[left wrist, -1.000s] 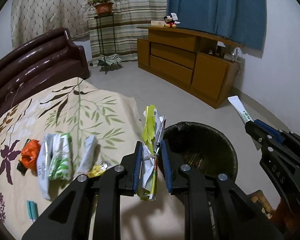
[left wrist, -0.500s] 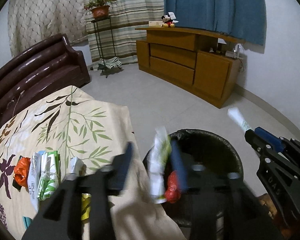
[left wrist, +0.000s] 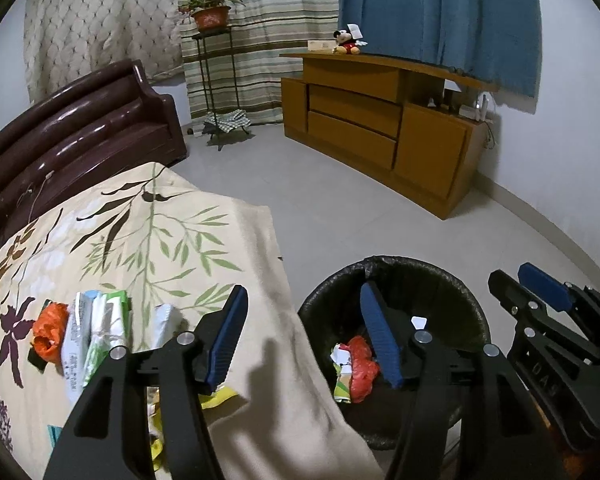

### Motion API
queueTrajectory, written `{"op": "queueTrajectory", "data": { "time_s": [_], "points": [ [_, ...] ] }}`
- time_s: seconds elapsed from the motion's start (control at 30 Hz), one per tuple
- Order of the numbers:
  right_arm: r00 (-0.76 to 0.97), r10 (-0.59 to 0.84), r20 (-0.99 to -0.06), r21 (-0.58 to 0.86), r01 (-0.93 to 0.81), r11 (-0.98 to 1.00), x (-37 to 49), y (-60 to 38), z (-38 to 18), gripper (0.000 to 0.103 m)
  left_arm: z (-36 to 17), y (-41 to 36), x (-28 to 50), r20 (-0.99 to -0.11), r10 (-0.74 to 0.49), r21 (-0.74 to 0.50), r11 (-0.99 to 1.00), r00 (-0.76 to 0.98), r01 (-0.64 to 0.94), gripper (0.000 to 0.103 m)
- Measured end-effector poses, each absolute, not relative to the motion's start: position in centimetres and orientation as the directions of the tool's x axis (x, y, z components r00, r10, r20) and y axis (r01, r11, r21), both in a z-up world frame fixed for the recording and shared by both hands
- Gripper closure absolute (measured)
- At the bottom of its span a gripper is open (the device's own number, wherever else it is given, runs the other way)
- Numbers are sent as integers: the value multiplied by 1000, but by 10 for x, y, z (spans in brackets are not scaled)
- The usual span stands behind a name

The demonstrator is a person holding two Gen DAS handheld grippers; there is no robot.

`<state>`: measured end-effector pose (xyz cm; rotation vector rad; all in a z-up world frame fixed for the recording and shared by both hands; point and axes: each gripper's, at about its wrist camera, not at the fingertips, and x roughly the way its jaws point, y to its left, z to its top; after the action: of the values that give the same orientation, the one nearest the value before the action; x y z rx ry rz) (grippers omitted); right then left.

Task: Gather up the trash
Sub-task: 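Carry both items over the bin and open both grippers to drop them, then move back over the bed and grasp the teal-capped white tube with the left gripper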

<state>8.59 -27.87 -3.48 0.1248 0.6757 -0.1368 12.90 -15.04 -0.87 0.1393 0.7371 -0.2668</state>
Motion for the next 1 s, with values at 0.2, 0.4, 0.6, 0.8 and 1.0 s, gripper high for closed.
{"op": "queueTrajectory", "data": {
  "time_s": [0.2, 0.4, 0.6, 0.8, 1.0],
  "points": [
    [774, -60, -630, 78, 139, 987, 78, -262, -30, 60, -2, -129, 119, -675, -174, 33, 963, 717, 266, 45],
    [770, -18, -638, 82, 91, 992, 70, -237, -28, 60, -1, -92, 104, -678, -125, 46, 976, 725, 212, 45],
    [762, 26, -647, 77, 31, 997, 64, -207, -27, 60, -2, -53, 91, -683, -69, 50, 989, 727, 140, 45],
    [758, 64, -649, 64, -29, 998, 56, -176, -24, 60, -1, -22, 77, -682, -33, 48, 995, 731, 89, 45],
    [748, 94, -657, 53, -78, 996, 50, -151, -24, 60, -7, 3, 66, -697, -9, 41, 998, 717, 51, 45]
  ]
}}
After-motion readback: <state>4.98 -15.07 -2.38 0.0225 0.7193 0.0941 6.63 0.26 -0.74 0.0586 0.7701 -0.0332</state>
